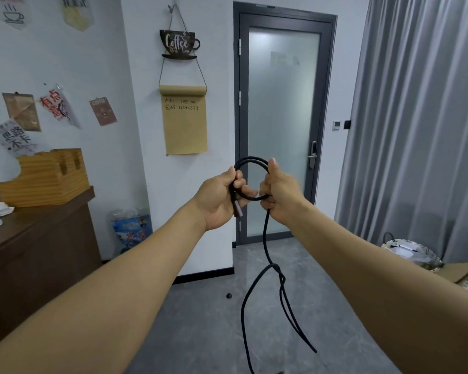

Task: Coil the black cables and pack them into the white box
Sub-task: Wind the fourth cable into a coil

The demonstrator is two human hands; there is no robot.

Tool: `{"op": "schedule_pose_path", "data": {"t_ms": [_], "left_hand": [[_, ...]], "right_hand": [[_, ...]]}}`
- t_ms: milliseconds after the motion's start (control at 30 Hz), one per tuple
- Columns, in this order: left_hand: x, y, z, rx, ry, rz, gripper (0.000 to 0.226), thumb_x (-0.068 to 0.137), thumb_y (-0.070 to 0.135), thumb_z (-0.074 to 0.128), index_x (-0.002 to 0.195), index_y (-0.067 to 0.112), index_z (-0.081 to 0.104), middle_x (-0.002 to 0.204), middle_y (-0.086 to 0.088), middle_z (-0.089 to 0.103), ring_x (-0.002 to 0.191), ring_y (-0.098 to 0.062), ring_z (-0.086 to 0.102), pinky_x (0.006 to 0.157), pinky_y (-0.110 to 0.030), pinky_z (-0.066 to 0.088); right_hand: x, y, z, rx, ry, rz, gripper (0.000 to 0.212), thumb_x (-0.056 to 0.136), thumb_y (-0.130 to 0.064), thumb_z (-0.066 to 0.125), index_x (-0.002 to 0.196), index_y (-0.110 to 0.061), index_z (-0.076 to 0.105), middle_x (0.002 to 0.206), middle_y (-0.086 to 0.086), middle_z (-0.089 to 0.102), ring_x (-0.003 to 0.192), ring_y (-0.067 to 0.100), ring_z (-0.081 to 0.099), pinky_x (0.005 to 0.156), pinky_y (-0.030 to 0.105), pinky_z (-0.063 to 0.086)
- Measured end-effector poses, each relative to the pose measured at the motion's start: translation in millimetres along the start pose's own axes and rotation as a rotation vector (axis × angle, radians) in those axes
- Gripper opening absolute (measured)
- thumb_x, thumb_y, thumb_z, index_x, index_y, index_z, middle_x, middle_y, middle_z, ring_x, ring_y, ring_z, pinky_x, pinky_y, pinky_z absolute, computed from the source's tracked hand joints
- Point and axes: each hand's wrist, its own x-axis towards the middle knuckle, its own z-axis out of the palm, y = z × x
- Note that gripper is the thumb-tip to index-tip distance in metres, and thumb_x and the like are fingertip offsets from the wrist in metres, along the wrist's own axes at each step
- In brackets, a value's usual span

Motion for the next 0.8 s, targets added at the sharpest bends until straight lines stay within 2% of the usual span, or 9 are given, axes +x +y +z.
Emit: {"op": "schedule_pose_path", "data": {"t_ms": [100, 233, 300, 367, 433, 567, 733, 800], "left_hand": [[4, -2, 7, -0.045, 0.021, 0.072, 0.038, 0.105, 0.03, 0.027, 0.073, 0.014, 0.041, 0.05, 0.006, 0.029, 0.04, -0.007, 0.03, 0.053, -0.019, 0.049], [7, -1, 10, -0.008, 0.12, 0.134, 0.039, 0.105, 0.028, 0.027, 0.069, 0.017, 0.036, 0.044, 0.009, 0.026, 0.035, -0.006, 0.021, 0.037, -0.016, 0.026], [9, 1, 11, 0.023, 0.211, 0.154, 0.037, 0.104, 0.023, 0.029, 0.067, 0.017, 0.035, 0.042, 0.01, 0.026, 0.033, -0.005, 0.019, 0.035, -0.015, 0.019], [11, 6, 9, 0.078, 0.312, 0.174, 0.033, 0.099, 0.013, 0.032, 0.065, 0.018, 0.033, 0.04, 0.01, 0.025, 0.031, -0.005, 0.018, 0.033, -0.016, 0.015], [12, 11, 4, 0.134, 0.408, 0.181, 0.03, 0.092, 0.008, 0.033, 0.064, 0.02, 0.032, 0.038, 0.01, 0.025, 0.03, -0.006, 0.018, 0.035, -0.012, 0.013], [10, 21, -11, 0.137, 0.564, 0.199, 0.029, 0.089, 0.007, 0.033, 0.063, 0.02, 0.032, 0.036, 0.011, 0.025, 0.029, -0.007, 0.017, 0.035, -0.013, 0.013], [7, 38, -42, 0.052, 0.727, 0.238, 0.029, 0.089, 0.006, 0.031, 0.063, 0.018, 0.034, 0.033, 0.01, 0.025, 0.027, -0.008, 0.016, 0.035, -0.012, 0.012], [7, 40, -48, 0.062, 0.765, 0.239, 0.029, 0.088, 0.006, 0.03, 0.062, 0.018, 0.034, 0.033, 0.009, 0.026, 0.026, -0.009, 0.017, 0.037, -0.011, 0.012]], "right_hand": [[-2, 2, 5, 0.004, 0.026, 0.005, 0.049, 0.097, -0.046, 0.039, 0.059, -0.017, 0.03, 0.039, -0.008, 0.028, 0.039, 0.009, 0.017, 0.037, 0.021, 0.016], [-4, 4, 5, -0.069, -0.032, 0.064, 0.05, 0.096, -0.05, 0.038, 0.059, -0.017, 0.031, 0.049, -0.004, 0.029, 0.041, 0.01, 0.016, 0.038, 0.021, 0.014], [-6, 5, 3, -0.165, -0.068, 0.071, 0.05, 0.097, -0.049, 0.036, 0.062, -0.014, 0.043, 0.053, 0.0, 0.045, 0.042, 0.01, 0.021, 0.038, 0.02, 0.017], [-6, 4, 0, -0.309, -0.079, 0.048, 0.048, 0.098, -0.045, 0.038, 0.07, -0.01, 0.056, 0.067, 0.003, 0.059, 0.045, 0.01, 0.025, 0.039, 0.02, 0.021], [-4, 3, -7, -0.415, -0.091, 0.015, 0.041, 0.097, -0.039, 0.044, 0.077, -0.007, 0.061, 0.072, 0.003, 0.057, 0.047, 0.01, 0.029, 0.041, 0.02, 0.025], [0, 8, -30, -0.532, -0.103, -0.025, 0.03, 0.095, -0.03, 0.054, 0.079, -0.006, 0.063, 0.063, 0.002, 0.045, 0.049, 0.01, 0.033, 0.047, 0.021, 0.032], [-1, 19, -62, -0.71, -0.031, -0.044, 0.028, 0.093, -0.026, 0.057, 0.09, 0.001, 0.065, 0.066, 0.003, 0.047, 0.055, 0.012, 0.037, 0.052, 0.021, 0.035], [1, 18, -63, -0.756, -0.012, -0.08, 0.02, 0.093, -0.023, 0.058, 0.092, -0.004, 0.064, 0.067, 0.003, 0.052, 0.055, 0.012, 0.039, 0.05, 0.021, 0.035]]}}
